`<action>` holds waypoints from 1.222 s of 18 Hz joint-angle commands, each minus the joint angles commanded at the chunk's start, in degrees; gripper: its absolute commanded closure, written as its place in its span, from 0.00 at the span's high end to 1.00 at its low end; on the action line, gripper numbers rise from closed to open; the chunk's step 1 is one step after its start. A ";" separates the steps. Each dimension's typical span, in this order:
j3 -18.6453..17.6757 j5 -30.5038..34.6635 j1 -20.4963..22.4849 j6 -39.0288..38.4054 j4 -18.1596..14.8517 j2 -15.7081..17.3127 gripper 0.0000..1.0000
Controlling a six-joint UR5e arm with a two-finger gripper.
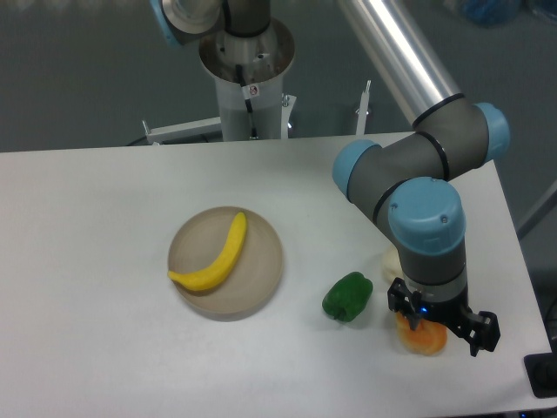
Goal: Pick up the banana from the plate
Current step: 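Move the open gripper from beside the orange pepper over the plate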
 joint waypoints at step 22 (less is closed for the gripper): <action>-17.65 -2.46 -0.09 -0.88 -6.85 16.25 1.00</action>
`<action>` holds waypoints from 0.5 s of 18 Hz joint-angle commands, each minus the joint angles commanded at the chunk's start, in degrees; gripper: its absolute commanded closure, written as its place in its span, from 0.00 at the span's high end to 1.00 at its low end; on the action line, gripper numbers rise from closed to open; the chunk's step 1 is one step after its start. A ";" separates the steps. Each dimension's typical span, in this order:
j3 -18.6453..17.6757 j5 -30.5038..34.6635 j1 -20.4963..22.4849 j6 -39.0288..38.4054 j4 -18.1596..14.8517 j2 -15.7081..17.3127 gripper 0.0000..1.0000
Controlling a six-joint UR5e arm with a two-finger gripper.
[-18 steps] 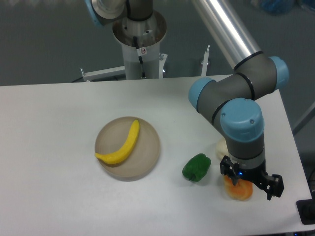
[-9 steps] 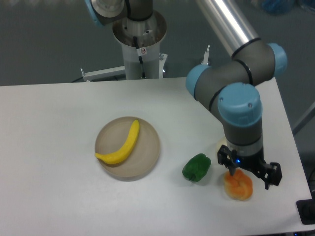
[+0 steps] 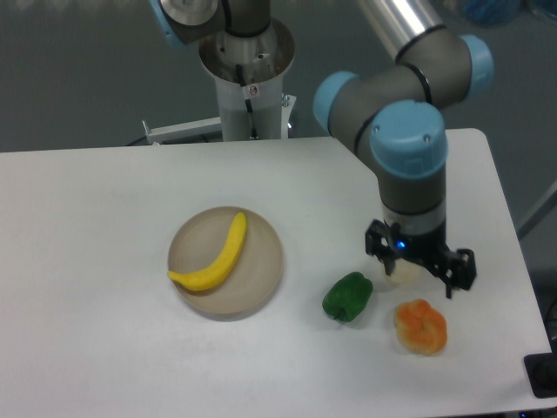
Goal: Pick up the banana from the plate
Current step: 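Move the open gripper from beside the orange pepper over the plate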
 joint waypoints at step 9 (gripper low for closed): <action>-13.45 -7.29 -0.96 -10.18 -1.41 6.07 1.00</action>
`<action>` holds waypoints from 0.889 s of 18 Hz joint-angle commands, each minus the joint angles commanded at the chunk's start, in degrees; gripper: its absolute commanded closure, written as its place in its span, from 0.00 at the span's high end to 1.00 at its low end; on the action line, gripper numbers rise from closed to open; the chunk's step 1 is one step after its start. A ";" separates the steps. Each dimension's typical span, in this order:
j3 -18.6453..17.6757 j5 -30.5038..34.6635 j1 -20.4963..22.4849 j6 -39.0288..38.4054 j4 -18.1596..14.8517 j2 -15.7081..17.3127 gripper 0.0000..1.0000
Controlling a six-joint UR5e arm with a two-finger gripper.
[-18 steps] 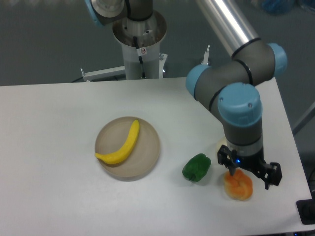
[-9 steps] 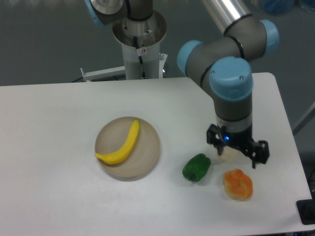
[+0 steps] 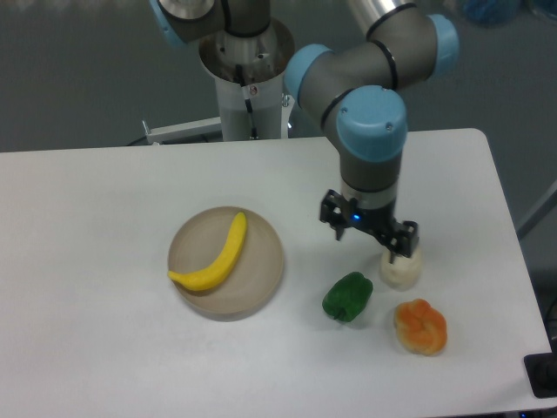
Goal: Pick up the banana from the plate
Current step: 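Move the open gripper from beside the orange pepper over the plate, then lower the gripper onto the yellow banana and close on it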
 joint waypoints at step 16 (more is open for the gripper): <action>-13.72 -5.02 -8.70 -10.65 13.53 -0.61 1.00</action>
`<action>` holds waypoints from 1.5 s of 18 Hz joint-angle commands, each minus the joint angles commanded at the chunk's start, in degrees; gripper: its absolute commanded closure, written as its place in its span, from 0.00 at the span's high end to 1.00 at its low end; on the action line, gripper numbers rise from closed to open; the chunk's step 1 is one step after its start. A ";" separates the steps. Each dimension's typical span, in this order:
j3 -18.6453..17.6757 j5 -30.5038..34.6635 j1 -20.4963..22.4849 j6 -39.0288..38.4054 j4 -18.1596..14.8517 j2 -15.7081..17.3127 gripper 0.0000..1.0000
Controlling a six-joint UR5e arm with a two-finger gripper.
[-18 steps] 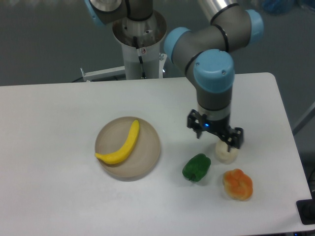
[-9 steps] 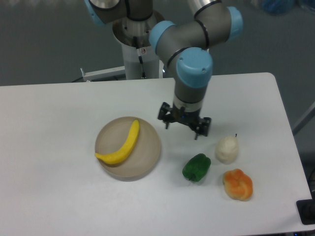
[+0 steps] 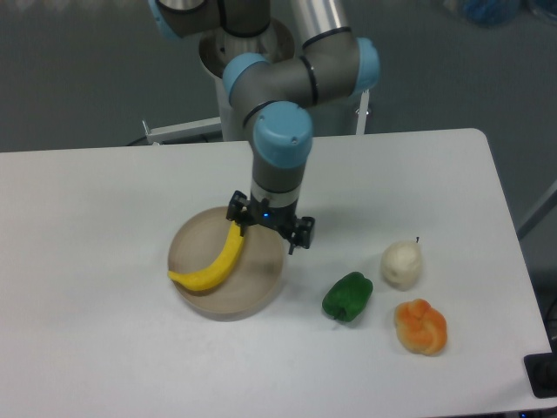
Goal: Pick up the banana from the plate
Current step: 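Lower the gripper onto the yellow banana and close on it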
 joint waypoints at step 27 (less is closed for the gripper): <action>-2.55 2.55 -5.54 -4.66 2.91 -4.31 0.77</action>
